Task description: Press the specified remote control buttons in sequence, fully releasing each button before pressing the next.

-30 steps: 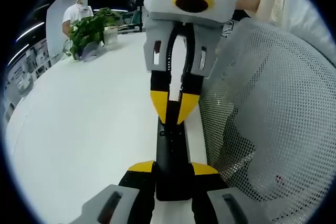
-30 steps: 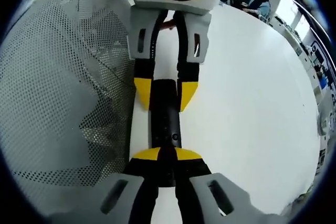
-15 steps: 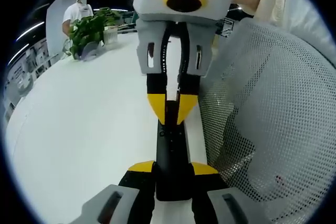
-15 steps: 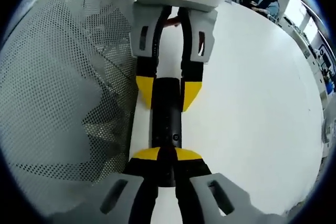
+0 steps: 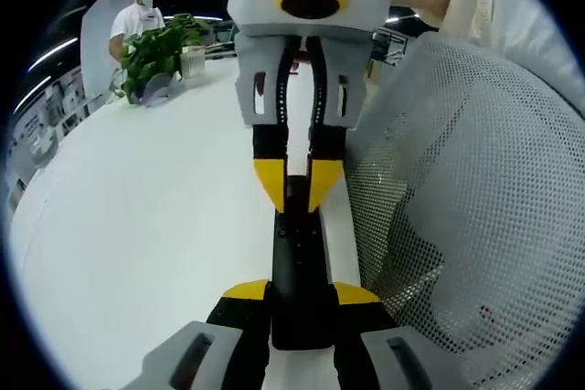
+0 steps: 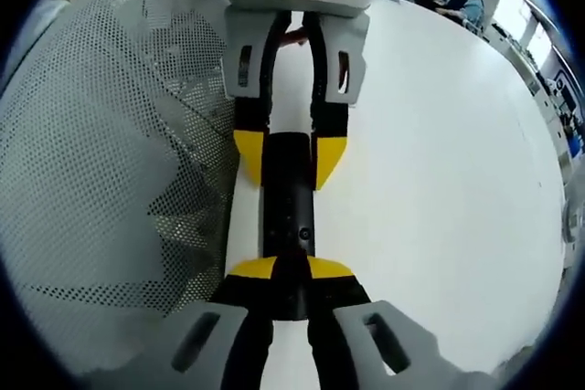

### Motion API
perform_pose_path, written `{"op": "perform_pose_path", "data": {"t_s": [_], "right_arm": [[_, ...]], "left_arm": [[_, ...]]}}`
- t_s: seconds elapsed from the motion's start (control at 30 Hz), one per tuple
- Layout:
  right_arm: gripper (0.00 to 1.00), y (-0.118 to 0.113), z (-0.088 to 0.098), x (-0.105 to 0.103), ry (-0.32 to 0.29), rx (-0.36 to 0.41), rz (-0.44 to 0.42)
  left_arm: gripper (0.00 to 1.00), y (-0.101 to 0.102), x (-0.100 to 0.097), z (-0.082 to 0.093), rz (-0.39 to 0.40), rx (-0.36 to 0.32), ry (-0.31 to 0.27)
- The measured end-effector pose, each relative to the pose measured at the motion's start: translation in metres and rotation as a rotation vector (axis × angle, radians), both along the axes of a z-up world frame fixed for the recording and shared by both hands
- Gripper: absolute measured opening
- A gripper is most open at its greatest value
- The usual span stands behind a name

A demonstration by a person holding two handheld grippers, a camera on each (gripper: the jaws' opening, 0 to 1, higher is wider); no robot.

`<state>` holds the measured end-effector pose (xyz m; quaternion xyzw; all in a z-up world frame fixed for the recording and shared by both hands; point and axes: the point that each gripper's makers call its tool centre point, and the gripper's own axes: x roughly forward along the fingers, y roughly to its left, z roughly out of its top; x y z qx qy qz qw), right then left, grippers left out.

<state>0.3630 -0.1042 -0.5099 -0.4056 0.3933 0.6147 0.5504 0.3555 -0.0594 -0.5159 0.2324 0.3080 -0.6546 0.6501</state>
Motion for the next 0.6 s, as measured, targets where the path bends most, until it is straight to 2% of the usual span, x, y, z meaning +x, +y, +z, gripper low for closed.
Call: {"op": "perform_pose_path", "data": {"t_s": [0.17, 0.27, 0.4, 0.6], "right_arm": [[0.14, -0.0017, -0.0004, 0.0006, -0.002, -0.003, -0.024], [0.13, -0.0004, -0.0003, -0.0018, -0.038, -0.024, 0.024], [0.12, -0.0019, -0.0002, 0.0002, -0.011, -0.013, -0.027], [0.12, -0.0013, 0.0001, -0.0010, -0.002, -0.012, -0.026]], "left_arm": [[0.25, 0.0003, -0.0004, 0.0000, -0.005, 0.002, -0.003], [0.25, 0.0004, -0.0004, -0.0001, -0.007, 0.002, -0.004], [0.25, 0.0005, -0.0004, -0.0002, -0.005, 0.002, -0.002], [0.25, 0.0006, -0.0005, -0.0003, -0.007, 0.003, -0.003]]}}
